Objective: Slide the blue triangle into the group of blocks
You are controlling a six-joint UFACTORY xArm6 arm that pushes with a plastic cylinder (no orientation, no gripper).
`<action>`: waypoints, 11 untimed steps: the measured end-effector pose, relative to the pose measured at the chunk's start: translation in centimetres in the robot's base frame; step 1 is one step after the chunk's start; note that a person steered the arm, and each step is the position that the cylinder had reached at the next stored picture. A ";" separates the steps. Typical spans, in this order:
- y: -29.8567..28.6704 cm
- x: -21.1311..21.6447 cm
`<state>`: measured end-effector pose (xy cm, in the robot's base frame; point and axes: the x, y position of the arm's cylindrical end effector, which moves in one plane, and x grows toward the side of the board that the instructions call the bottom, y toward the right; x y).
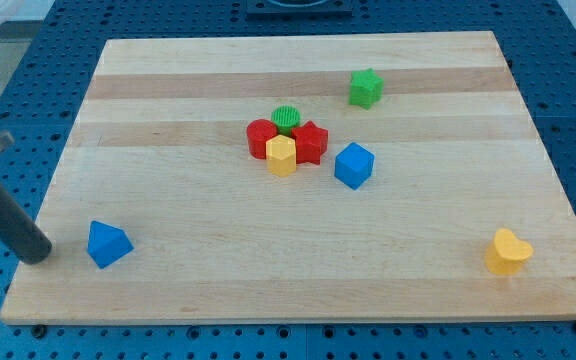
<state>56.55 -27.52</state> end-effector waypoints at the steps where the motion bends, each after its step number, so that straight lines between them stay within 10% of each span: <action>1: 5.9 -2.4; 6: 13.7 -0.5; 10: 19.7 -11.1; 11: 19.9 -6.4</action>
